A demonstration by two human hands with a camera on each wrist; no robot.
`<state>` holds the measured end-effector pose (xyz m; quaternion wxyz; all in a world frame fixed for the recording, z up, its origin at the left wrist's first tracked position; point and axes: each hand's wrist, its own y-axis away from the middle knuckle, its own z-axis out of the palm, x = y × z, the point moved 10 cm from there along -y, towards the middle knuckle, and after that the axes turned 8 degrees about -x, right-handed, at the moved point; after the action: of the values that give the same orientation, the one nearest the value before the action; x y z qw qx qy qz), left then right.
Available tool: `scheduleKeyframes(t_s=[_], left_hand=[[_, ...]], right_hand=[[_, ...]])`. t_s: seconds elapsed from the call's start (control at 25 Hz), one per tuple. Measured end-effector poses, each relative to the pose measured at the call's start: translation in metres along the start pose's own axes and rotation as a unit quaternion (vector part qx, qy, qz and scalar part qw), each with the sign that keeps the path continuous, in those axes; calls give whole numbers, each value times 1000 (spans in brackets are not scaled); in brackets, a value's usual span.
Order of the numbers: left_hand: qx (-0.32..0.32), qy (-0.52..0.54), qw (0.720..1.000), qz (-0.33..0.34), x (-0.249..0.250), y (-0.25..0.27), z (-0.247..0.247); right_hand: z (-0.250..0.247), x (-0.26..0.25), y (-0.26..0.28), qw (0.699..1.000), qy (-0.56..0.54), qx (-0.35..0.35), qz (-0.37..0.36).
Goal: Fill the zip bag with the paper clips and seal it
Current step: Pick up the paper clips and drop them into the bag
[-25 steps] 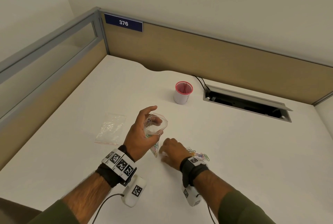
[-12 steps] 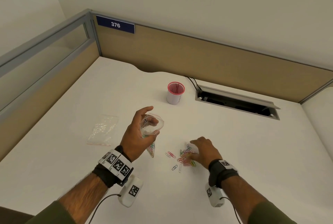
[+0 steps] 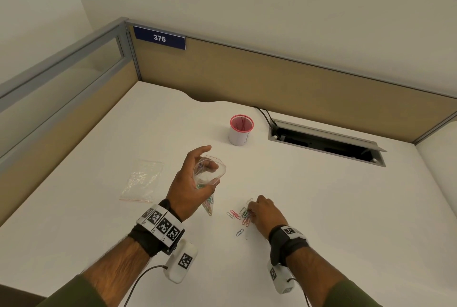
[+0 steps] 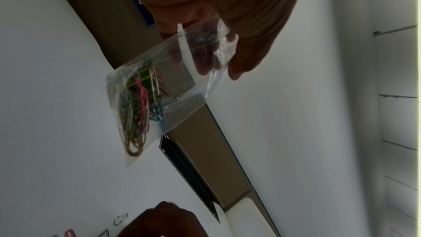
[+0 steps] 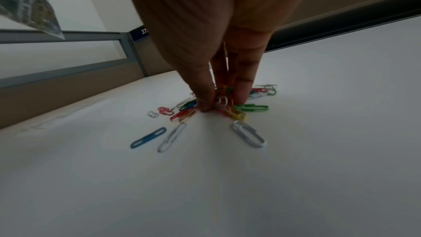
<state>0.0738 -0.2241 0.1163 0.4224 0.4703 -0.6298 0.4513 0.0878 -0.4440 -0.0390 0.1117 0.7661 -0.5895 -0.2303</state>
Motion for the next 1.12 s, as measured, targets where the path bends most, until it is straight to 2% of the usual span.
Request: scheduleKeyframes(t_s=[0.2, 0.36, 0.48, 0.6, 0.68, 0.8, 0.92, 1.04, 1.12], left_hand=[[-1, -3, 1000, -4, -5, -1, 1], [-9, -1, 1000, -7, -8, -3, 5], [-13, 1, 1000, -10, -11, -5, 8], [-14, 4, 1000, -13, -11, -6, 10], [-17, 4, 1000, -18, -12, -7, 13], [-24, 4, 999, -27, -15, -8, 19], [-22, 2, 999, -27, -13, -10, 22], [-23, 0, 999, -24, -7, -13, 26], [-18, -6, 1000, -23, -4, -15, 26]], right_hand=[[-5, 3, -6, 1000, 17, 9, 15], [-21, 24, -1, 991, -106, 28, 72], [-49, 32, 16, 960, -257, 70, 80], [-90, 29, 39, 903, -412, 107, 66], [-126, 12, 53, 877, -463, 122, 35], [-179, -37, 67, 864, -487, 124, -45], [-206, -91, 69, 874, -459, 113, -112], [-204, -134, 63, 928, -313, 123, -161], [-194, -152, 60, 958, -200, 121, -166]])
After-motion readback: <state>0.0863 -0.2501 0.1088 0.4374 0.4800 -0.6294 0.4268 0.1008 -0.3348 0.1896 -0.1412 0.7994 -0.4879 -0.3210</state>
